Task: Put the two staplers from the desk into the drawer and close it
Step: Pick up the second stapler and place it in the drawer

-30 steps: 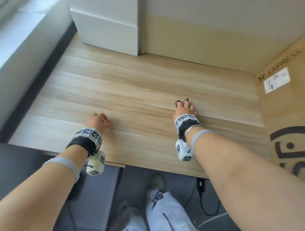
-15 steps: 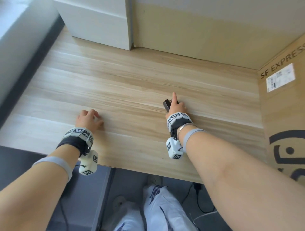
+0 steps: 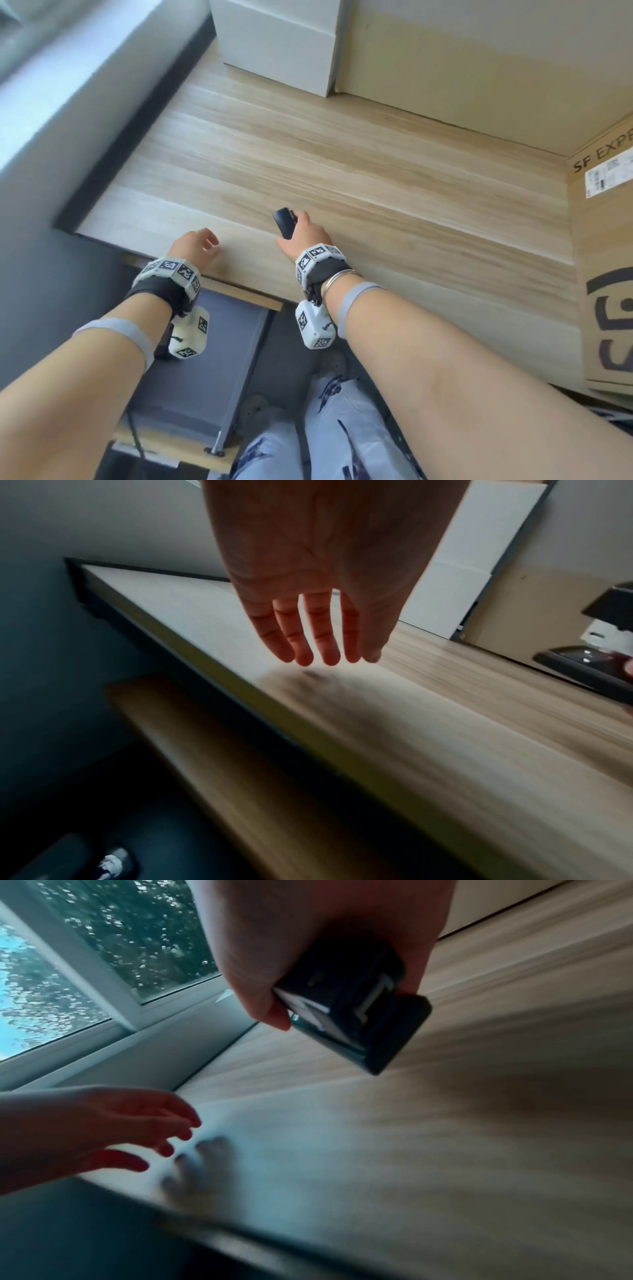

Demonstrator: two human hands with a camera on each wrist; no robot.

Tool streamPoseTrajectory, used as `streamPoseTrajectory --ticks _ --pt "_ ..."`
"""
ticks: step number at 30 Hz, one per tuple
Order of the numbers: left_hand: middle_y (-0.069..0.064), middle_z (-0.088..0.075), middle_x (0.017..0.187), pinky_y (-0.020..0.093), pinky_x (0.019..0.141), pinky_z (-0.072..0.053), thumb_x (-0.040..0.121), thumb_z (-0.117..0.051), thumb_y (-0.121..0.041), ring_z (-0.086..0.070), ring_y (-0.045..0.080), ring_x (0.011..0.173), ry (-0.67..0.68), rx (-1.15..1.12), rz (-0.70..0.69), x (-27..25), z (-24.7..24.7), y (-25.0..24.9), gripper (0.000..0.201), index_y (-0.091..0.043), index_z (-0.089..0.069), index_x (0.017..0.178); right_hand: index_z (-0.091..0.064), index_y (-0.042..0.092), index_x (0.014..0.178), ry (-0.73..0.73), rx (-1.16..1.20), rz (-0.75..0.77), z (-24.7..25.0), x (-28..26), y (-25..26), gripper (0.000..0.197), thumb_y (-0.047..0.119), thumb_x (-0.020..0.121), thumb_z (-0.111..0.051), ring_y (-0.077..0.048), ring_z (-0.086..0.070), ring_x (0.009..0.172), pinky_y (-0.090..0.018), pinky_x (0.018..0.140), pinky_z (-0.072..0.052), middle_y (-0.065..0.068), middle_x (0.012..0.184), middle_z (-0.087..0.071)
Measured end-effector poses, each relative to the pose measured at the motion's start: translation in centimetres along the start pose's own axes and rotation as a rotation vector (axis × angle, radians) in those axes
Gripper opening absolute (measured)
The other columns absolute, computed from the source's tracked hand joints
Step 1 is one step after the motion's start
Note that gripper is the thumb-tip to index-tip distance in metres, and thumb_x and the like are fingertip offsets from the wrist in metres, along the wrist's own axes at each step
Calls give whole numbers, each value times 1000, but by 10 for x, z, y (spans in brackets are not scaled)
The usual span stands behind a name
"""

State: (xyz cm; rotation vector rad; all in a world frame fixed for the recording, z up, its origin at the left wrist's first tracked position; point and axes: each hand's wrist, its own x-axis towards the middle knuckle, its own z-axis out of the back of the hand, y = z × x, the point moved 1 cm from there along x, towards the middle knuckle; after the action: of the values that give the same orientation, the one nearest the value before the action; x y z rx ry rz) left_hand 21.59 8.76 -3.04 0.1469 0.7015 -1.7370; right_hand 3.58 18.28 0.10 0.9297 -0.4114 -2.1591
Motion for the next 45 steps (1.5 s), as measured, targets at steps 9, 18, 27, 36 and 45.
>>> streamPoseTrajectory --ticks 9,18,27,36,45 --pt "14 -68 105 32 89 -45 87 -53 -12 -61 32 104 -47 -73 111 -49 3 127 23 -8 -65 106 -50 24 125 192 38 182 -125 -63 67 44 46 87 -55 -30 -66 96 -28 72 -44 -9 106 -70" --pt "15 -70 102 32 84 -47 86 -47 -8 -63 34 97 25 -98 241 -58 -55 224 24 -12 -66 99 -34 20 134 382 -90 30 -236 -56 39 54 34 86 -57 -32 -65 99 -29 70 -44 -12 111 -66" --pt "12 -68 106 31 86 -45 86 -52 -10 -58 27 91 90 -104 236 -26 -103 254 20 -9 -64 102 -14 16 147 337 125 -385 -295 -10 -9 79 33 88 -63 -34 -60 113 -37 91 -48 -16 130 -56" --pt "4 -59 90 27 82 -42 85 -51 -7 -59 27 93 86 -102 216 -2 -124 272 21 -8 -65 100 -26 18 140 312 163 -438 -328 14 -32 66 23 86 -65 -33 -63 108 -29 77 -45 -14 125 -60" --pt "14 -69 103 30 88 -44 84 -51 -4 -60 30 101 94 -126 212 -4 -133 274 23 -7 -65 101 -34 9 135 316 69 -436 -343 27 -38 64 25 85 -69 -33 -58 118 -39 95 -49 -15 132 -54"
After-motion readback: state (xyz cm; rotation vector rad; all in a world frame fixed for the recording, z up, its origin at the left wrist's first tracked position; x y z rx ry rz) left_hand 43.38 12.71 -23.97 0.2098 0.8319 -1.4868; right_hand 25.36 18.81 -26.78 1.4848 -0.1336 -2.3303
